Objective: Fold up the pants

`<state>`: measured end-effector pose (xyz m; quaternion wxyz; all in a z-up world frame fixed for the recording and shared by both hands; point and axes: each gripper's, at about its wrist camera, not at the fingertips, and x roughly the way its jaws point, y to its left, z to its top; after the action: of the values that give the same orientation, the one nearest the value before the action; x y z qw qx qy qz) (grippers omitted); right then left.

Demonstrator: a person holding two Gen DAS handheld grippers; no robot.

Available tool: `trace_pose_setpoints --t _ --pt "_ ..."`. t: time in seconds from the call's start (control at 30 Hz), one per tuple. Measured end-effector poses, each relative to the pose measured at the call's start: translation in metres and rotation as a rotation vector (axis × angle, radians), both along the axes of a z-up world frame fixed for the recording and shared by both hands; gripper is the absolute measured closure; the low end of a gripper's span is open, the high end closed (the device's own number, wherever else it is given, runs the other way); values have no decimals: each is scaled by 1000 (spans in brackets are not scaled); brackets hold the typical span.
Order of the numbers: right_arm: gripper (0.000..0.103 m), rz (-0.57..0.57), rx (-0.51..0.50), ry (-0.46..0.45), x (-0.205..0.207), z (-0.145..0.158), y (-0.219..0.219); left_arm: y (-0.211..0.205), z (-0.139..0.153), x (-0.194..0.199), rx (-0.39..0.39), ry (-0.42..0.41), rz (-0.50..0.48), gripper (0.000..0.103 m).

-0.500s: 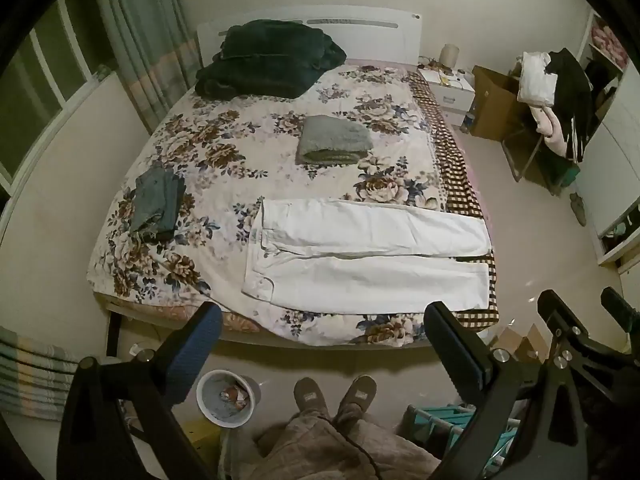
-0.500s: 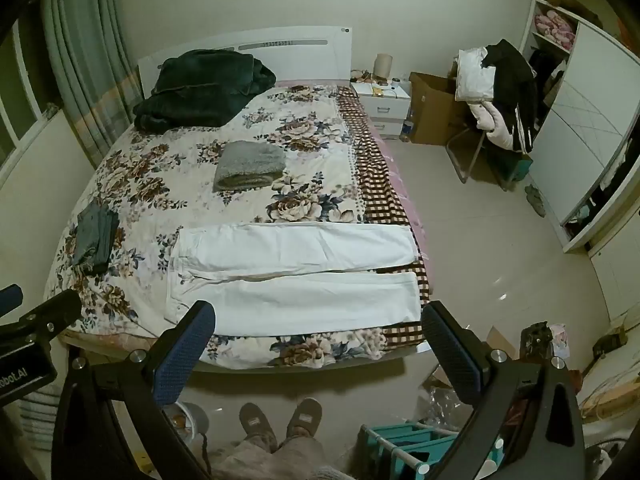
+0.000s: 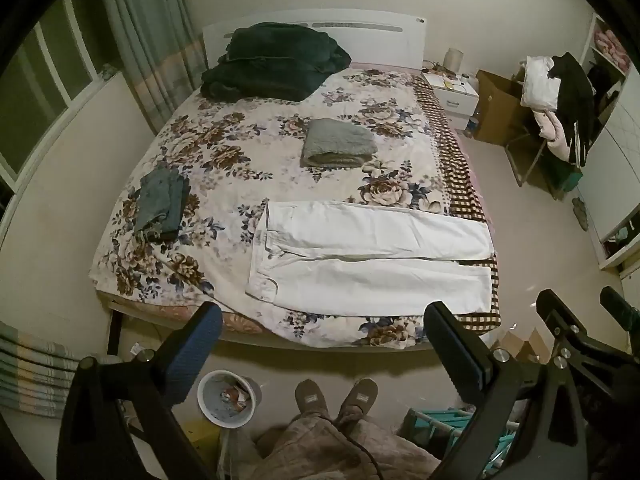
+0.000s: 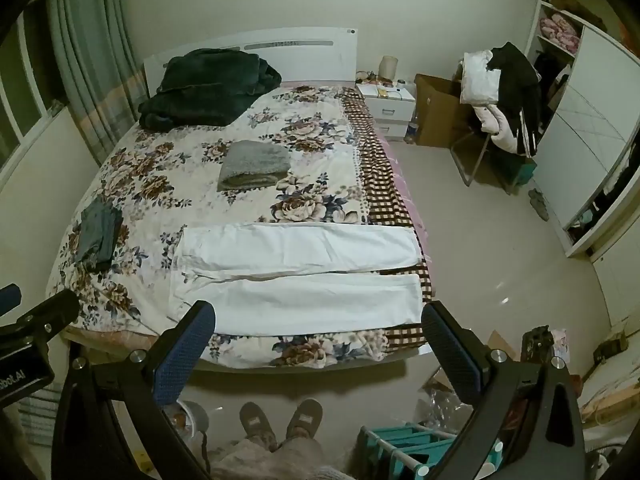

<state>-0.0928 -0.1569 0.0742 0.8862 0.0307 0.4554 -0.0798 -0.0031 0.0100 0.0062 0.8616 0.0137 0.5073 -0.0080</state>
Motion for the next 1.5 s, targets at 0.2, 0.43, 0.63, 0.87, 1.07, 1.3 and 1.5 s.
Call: trace_pose_setpoints --t 0.2,0.43,0.63,0.87,1.07,1.3,1.5 --pt "0 9 -8 -11 0 -1 5 3 1 0 -2 -1 -4 0" --pt "0 11 -9 -13 0 3 5 3 1 0 0 -6 0 0" --pt "0 11 -8 -12 1 4 5 21 6 4 14 -10 0 0" --pt "0 9 -10 -14 0 3 6 28 7 3 20 -10 2 0" --pt "0 10 -10 -15 -1 3 5 25 7 4 23 -10 3 0" --pt "0 10 -12 -16 -1 3 6 24 5 6 26 -11 4 0" --pt "0 10 -10 -17 1 5 6 21 4 9 34 -13 2 0"
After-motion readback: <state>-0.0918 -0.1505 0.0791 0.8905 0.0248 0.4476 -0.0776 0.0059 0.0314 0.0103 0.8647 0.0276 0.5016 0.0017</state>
